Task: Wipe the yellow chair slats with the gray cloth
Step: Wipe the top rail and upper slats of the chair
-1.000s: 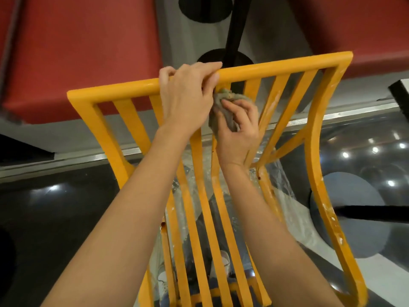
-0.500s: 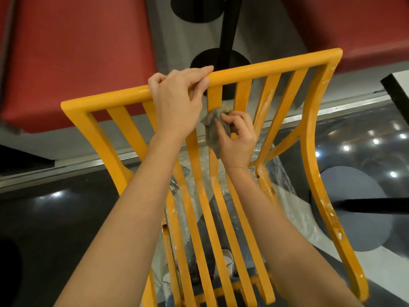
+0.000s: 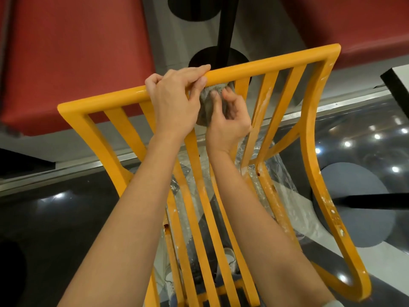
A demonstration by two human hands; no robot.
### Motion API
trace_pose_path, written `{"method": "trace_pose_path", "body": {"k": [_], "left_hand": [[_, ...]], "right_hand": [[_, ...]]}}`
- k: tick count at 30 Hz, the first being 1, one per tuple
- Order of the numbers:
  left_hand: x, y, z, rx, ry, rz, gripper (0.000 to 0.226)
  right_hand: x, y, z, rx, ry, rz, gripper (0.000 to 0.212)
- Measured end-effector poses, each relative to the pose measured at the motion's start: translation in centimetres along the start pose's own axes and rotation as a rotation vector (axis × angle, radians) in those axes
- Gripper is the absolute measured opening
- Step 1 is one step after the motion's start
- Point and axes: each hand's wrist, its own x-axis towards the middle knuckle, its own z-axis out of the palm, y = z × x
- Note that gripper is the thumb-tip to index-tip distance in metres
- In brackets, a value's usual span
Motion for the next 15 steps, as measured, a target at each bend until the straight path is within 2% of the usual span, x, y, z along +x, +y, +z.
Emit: {"method": "trace_pose_path", "body": {"k": [8,12,15], "left_hand": [[0.0,0.1,0.0,-0.004,-0.002,-0.01,0.028],[-0.1,0.2,0.0,-0.012,0.001,-0.017,0.028],[-0.1,0.2,0.0,-0.017,0.004,-0.018,0.028]], "right_hand": [[0.3,-0.5,0.4,0.154,-0.081,0.102,0.019],[0.8,-0.3,1.0,0.177,-0.055,0.163,0.005],[0.6,-0.3,1.2,0.186,-0.089,0.137,0.004]]}}
